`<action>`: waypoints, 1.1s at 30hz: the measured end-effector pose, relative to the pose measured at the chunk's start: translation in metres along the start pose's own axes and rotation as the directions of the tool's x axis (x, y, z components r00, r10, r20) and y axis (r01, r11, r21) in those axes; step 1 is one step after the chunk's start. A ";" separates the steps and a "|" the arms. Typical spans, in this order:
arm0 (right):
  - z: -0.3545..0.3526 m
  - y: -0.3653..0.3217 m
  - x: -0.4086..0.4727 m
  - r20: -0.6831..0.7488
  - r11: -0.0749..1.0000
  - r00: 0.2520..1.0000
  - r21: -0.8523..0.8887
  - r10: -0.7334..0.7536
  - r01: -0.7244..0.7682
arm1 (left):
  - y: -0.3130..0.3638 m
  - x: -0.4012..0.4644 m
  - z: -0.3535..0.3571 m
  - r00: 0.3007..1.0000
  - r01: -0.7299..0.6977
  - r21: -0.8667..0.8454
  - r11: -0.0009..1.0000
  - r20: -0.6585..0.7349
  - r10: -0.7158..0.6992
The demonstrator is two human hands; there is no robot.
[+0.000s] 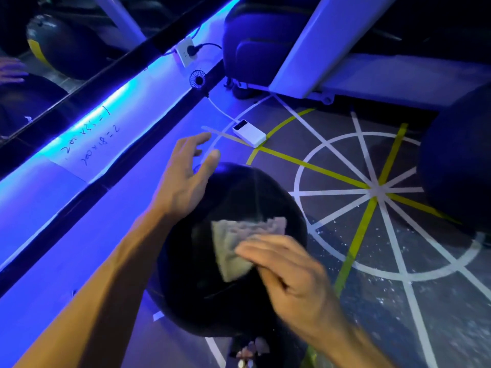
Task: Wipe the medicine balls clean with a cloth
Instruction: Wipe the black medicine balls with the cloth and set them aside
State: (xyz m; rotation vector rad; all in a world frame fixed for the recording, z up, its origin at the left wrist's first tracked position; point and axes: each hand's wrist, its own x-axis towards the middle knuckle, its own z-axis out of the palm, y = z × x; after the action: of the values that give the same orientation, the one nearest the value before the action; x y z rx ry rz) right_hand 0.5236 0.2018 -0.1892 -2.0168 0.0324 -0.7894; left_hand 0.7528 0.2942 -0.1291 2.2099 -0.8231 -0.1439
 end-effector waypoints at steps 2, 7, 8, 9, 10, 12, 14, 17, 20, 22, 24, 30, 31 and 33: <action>-0.015 0.021 -0.024 -0.145 0.952 0.941 0.047 0.305 -0.302 | -0.012 0.006 -0.016 1.000 -0.031 0.230 0.973 0.012 0.029; -0.018 0.078 -0.072 -0.050 0.323 0.355 0.548 0.933 -0.772 | 0.000 -0.006 -0.042 0.992 -0.056 0.333 0.941 -0.085 0.089; -0.016 0.085 -0.078 -0.022 0.226 0.276 0.635 0.961 -0.739 | 0.005 -0.014 -0.037 0.995 -0.067 0.339 0.938 -0.043 0.087; -0.013 0.089 -0.082 0.003 0.156 0.217 0.687 0.976 -0.709 | 0.007 -0.022 -0.031 0.996 -0.081 0.384 0.920 0.006 0.085; -0.010 0.091 -0.083 0.030 0.100 0.176 0.726 0.984 -0.681 | 0.005 -0.030 -0.026 0.996 -0.089 0.431 0.898 0.040 0.080; -0.003 0.091 -0.076 0.094 0.019 0.146 0.778 0.985 -0.628 | -0.005 -0.038 -0.024 0.998 -0.055 0.454 0.889 0.036 0.043; 0.004 0.086 -0.063 0.143 -0.012 0.172 0.801 0.975 -0.599 | -0.014 -0.039 -0.029 1.000 -0.019 0.417 0.909 -0.001 0.021; 0.024 0.082 -0.051 0.210 -0.042 0.218 0.805 0.953 -0.592 | -0.018 -0.043 -0.034 0.998 -0.001 0.370 0.929 -0.051 0.022; 0.052 0.070 -0.041 0.304 -0.110 0.252 0.810 0.919 -0.575 | -0.017 -0.047 -0.032 0.995 0.029 0.326 0.945 -0.098 0.003; 0.064 0.059 -0.030 0.361 -0.175 0.266 0.827 0.894 -0.534 | -0.015 -0.051 -0.028 0.995 0.025 0.309 0.951 -0.098 0.006; 0.069 0.055 -0.013 0.317 -0.129 0.294 0.846 0.902 -0.517 | -0.010 -0.051 -0.021 0.997 -0.001 0.313 0.950 -0.077 0.026; 0.066 0.034 0.041 -0.038 0.712 0.790 0.462 0.612 -0.529 | -0.003 -0.044 -0.013 0.996 0.025 0.286 0.958 -0.088 0.000; 0.066 0.020 0.049 -0.045 0.842 0.886 0.338 0.461 -0.420 | -0.004 -0.044 -0.013 0.997 0.026 0.284 0.959 -0.080 -0.003; 0.073 -0.002 0.054 -0.001 0.991 0.994 0.074 0.108 -0.108 | -0.005 -0.043 -0.016 0.997 0.011 0.285 0.958 -0.077 0.012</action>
State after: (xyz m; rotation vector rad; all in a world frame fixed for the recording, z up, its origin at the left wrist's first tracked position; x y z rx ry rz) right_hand 0.6051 0.2408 -0.1858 -1.9268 0.1128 -0.7171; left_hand 0.7270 0.3319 -0.1277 2.4676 -0.8445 0.0658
